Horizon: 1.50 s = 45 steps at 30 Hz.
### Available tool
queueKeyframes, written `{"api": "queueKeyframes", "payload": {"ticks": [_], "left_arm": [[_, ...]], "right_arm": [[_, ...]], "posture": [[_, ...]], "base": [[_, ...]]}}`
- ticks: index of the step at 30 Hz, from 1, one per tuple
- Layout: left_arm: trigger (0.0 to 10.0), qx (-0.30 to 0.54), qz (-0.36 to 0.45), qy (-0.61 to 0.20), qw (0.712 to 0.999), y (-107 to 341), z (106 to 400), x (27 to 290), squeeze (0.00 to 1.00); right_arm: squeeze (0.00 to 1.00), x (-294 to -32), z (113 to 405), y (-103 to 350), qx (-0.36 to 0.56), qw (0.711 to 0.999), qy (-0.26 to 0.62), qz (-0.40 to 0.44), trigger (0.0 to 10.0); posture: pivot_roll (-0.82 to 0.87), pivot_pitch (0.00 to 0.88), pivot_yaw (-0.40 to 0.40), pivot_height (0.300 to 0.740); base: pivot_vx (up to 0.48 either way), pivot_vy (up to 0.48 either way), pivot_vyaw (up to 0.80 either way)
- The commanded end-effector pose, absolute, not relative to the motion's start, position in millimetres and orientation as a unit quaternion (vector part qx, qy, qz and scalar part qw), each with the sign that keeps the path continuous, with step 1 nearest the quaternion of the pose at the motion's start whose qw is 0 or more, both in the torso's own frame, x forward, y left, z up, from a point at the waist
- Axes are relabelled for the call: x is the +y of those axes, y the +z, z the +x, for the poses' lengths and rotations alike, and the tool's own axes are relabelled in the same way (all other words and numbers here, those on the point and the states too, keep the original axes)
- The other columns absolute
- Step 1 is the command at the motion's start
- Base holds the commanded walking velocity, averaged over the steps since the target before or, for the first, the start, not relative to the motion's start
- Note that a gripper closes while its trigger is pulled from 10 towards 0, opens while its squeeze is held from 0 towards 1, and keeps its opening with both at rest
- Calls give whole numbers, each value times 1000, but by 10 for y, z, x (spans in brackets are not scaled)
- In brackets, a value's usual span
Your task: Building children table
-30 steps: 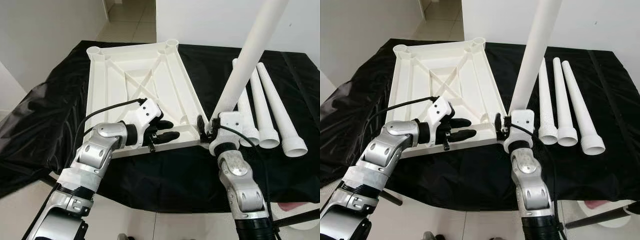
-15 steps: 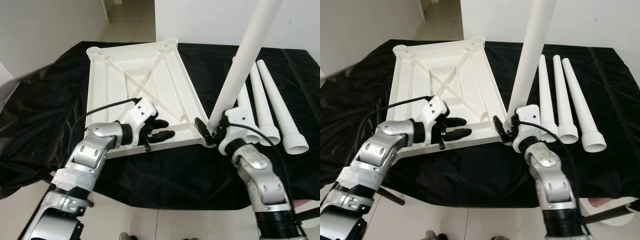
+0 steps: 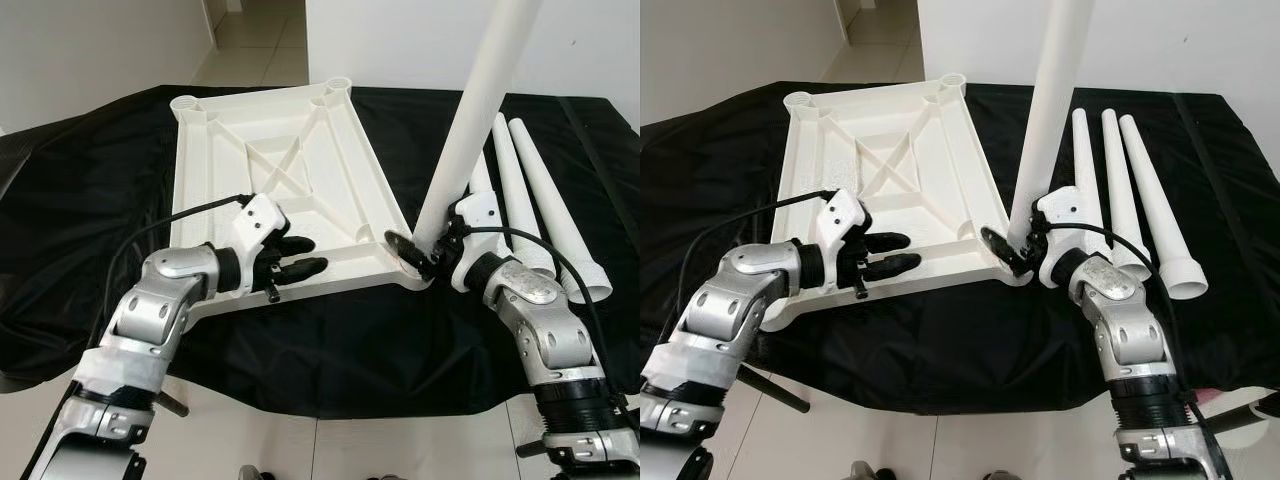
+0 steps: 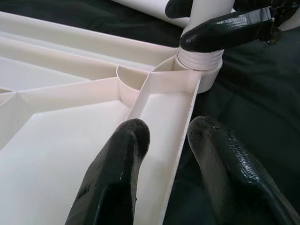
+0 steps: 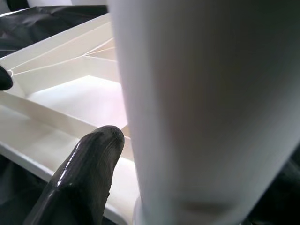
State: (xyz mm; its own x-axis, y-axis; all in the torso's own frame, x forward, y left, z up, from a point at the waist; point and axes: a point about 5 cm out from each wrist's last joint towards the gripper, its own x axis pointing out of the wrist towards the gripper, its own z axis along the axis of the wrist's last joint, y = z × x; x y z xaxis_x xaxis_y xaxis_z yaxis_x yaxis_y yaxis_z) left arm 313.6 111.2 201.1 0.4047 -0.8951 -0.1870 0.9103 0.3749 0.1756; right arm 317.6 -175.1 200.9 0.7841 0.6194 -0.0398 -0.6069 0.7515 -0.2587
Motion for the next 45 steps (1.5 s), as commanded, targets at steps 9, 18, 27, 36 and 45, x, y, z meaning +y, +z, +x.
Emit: {"api": "queueKeyframes", "payload": {"ticks": [9, 18, 27, 36, 45], "left_arm": [[10000, 25, 122, -523, 843, 2034, 3112, 1150, 0], [10000, 32, 125, -532, 837, 2015, 3108, 1115, 0], [10000, 35, 136, -543, 828, 2010, 3201, 1006, 0], [10000, 36, 134, -546, 826, 2011, 3214, 988, 0], [10000, 34, 130, -539, 832, 2006, 3241, 1000, 0]], "right_arm": [[0, -1705, 3237, 1928, -6, 928, 350, -128, 0], [0, -1677, 3186, 1682, 22, 944, 308, -115, 0], [0, -1676, 3155, 1494, 43, 977, 181, -105, 0], [0, -1673, 3059, 1365, 72, 993, 32, -88, 0], [0, -1659, 2943, 1323, 78, 980, -171, -60, 0]], "posture": [[-93, 120, 92, 740], [-89, 124, 95, 740], [-96, 129, 96, 740], [-100, 133, 99, 740], [-100, 136, 98, 740]], "base": [[0, 0, 0], [0, 0, 0], [0, 0, 0], [0, 0, 0], [0, 0, 0]]}}
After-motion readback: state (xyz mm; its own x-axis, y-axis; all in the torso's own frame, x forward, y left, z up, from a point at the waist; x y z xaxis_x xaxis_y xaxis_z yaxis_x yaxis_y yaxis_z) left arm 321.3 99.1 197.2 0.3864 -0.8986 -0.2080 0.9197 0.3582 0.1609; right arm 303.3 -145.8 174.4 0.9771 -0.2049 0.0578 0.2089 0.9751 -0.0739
